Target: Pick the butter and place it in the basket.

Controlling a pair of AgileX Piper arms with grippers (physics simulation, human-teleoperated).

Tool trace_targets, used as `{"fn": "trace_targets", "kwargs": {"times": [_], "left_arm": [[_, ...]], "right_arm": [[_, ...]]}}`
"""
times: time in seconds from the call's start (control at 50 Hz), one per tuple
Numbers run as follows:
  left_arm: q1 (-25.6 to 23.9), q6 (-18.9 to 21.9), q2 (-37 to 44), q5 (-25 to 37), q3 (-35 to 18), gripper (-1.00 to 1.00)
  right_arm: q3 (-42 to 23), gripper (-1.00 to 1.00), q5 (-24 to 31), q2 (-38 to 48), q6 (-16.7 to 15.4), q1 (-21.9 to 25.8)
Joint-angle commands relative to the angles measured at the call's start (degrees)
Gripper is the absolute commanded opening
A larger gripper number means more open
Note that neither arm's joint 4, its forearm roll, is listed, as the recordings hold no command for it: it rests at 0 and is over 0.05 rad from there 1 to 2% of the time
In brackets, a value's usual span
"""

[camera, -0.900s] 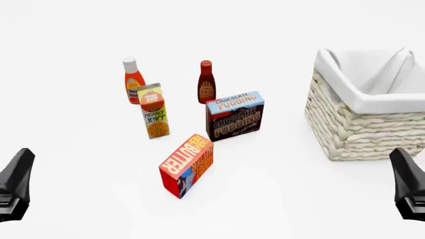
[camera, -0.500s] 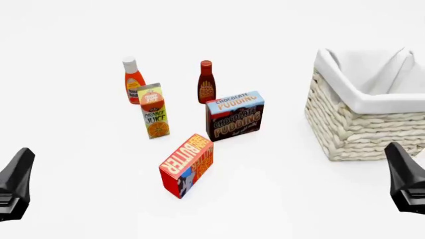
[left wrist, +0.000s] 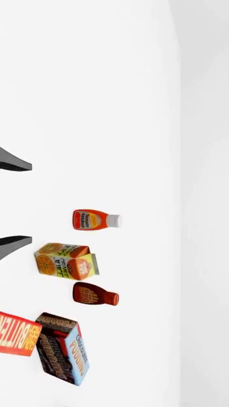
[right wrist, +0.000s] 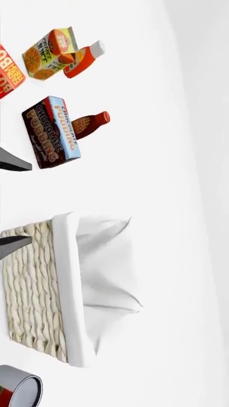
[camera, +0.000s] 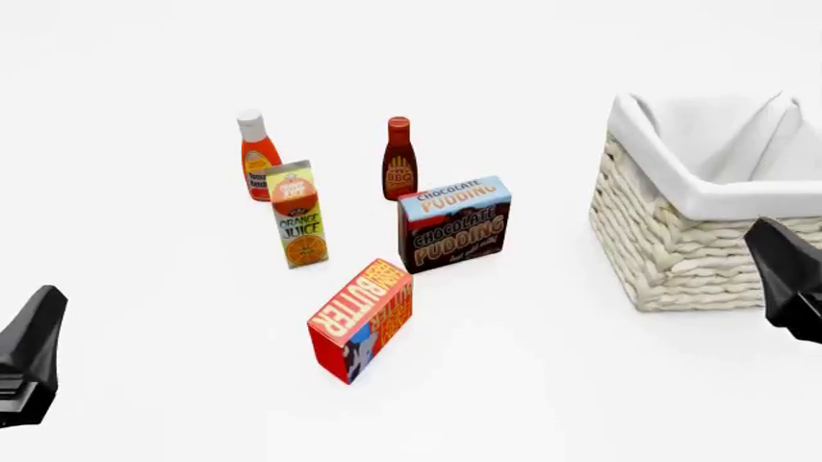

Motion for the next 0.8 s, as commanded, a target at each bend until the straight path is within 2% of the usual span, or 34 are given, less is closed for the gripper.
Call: {"fn": "trace_targets", "kwargs": {"times": [0.02, 0.2, 0.44, 0.8], "left_arm": [[0.0, 0.0, 0.0, 0.0, 0.0, 1.00], [0.0, 0.0, 0.0, 0.0, 0.0, 1.00], [0.0, 0.0, 0.0, 0.0, 0.0, 1.00], [0.0, 0.0, 0.0, 0.0, 0.0, 1.00]], "right_arm": [[-6.3, 1.00, 3.2, 7.3, 3.6, 2.0], [-10.5, 1.00, 6.6, 13.1, 6.1, 3.4], [-16.1, 1.00, 12.3, 17.7, 7.1, 5.2], [-26.8, 1.00, 26.6, 21.6, 9.6, 7.0]]}}
